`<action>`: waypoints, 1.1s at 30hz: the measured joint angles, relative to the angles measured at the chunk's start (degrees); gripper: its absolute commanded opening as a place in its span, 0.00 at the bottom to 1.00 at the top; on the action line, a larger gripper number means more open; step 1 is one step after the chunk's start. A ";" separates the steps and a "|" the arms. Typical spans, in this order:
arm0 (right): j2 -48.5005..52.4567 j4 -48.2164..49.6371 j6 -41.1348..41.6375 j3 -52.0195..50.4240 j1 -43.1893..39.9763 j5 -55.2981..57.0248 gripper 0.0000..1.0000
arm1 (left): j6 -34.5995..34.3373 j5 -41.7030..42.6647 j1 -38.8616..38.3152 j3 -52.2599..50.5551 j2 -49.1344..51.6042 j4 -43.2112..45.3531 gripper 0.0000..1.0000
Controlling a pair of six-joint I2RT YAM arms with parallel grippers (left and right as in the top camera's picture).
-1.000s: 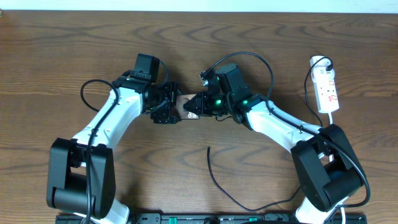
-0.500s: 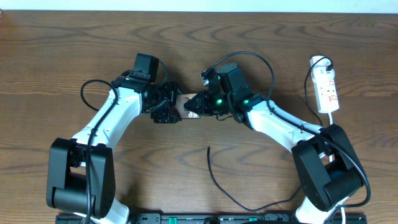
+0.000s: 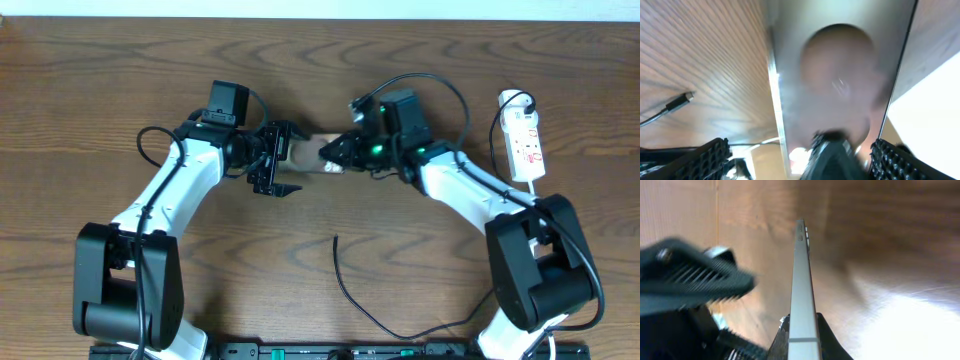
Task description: Plug charger to phone and switch on socket
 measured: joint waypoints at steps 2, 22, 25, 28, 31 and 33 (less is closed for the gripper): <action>0.00 -0.02 0.00 0.00 -1.07 0.39 0.01 | 1.29 1.01 0.31 0.00 0.00 0.09 0.92; 0.09 15.23 28.35 -0.02 -11.21 -5.62 0.01 | 15.32 10.67 0.87 0.04 -3.34 16.68 0.92; 0.11 22.86 37.22 -0.04 -11.37 -7.69 0.01 | 16.63 10.73 1.73 0.04 -3.34 20.06 0.92; 0.11 29.51 43.63 -0.02 -11.32 -9.29 0.01 | 17.73 10.67 2.58 0.04 -3.34 21.24 0.49; 0.11 33.05 47.71 -0.02 -11.34 -10.23 0.01 | 18.99 10.69 3.21 0.04 -3.34 21.84 0.98; 0.11 33.46 49.16 -0.02 -11.34 -10.54 0.01 | 19.54 10.67 3.63 0.04 -3.34 21.79 0.98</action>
